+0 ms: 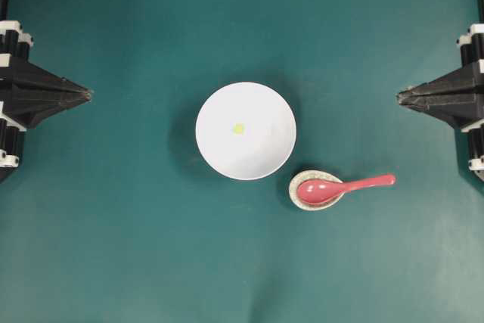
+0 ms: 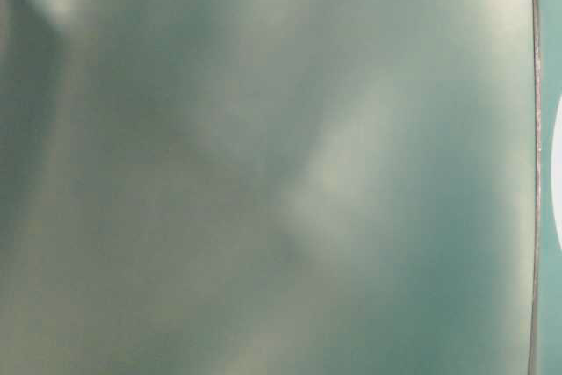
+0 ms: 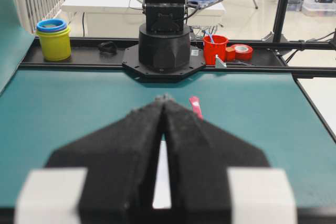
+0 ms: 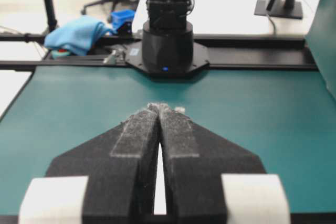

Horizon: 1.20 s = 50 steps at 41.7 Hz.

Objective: Scoop the yellow hexagonal prism block from the bowl with a spoon using the right arm.
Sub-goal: 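Move the right gripper toward the pink spoon handle on the spoon rest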

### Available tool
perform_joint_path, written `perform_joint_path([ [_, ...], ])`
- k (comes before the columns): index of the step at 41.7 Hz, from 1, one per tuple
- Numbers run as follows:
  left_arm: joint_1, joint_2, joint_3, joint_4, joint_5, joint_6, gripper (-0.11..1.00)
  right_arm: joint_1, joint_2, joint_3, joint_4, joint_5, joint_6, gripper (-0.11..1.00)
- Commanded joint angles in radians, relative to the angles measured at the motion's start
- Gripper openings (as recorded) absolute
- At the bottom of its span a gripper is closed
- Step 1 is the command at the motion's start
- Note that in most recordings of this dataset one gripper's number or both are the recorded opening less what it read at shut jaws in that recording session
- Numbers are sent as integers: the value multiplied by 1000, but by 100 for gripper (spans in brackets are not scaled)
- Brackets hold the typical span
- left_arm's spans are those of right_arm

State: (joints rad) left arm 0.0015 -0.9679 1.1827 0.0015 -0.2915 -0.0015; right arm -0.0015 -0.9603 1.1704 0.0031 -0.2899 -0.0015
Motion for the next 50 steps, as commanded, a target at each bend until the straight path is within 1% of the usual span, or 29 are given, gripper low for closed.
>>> perform_joint_path([
  [1, 0, -6, -26, 14, 55, 8, 0, -6, 6, -23, -2, 0, -6, -1],
  [2, 2, -18, -28, 12, 89, 6, 0, -6, 12, -40, -2, 29, -6, 0],
  [9, 2, -38, -34, 14, 89, 5, 0, -6, 37, -74, 0, 98, -5, 0],
  [19, 2, -55, -37, 12, 89, 5, 0, -8, 72, -87, 0, 101, -8, 0],
  [30, 2, -55, -37, 14, 89, 5, 0, -6, 78, -87, -3, 107, -14, 1],
  [32, 2, -55, -37, 12, 89, 5, 0, -8, 78, -87, -3, 110, -14, 5],
  [33, 2, -55, -37, 12, 89, 5, 0, -6, 78, -87, -3, 115, -14, 8],
  [38, 0, -55, -37, 12, 89, 5, 0, -6, 86, -86, 2, 149, 0, 34],
  [42, 0, -55, -37, 14, 89, 5, 0, -6, 118, -83, 26, 179, 25, 48],
  [45, 0, -54, -37, 12, 89, 5, 0, -5, 152, -78, 37, 195, 48, 53],
  [50, 2, -54, -35, 12, 89, 6, 0, 2, 219, -71, 37, 206, 66, 52],
])
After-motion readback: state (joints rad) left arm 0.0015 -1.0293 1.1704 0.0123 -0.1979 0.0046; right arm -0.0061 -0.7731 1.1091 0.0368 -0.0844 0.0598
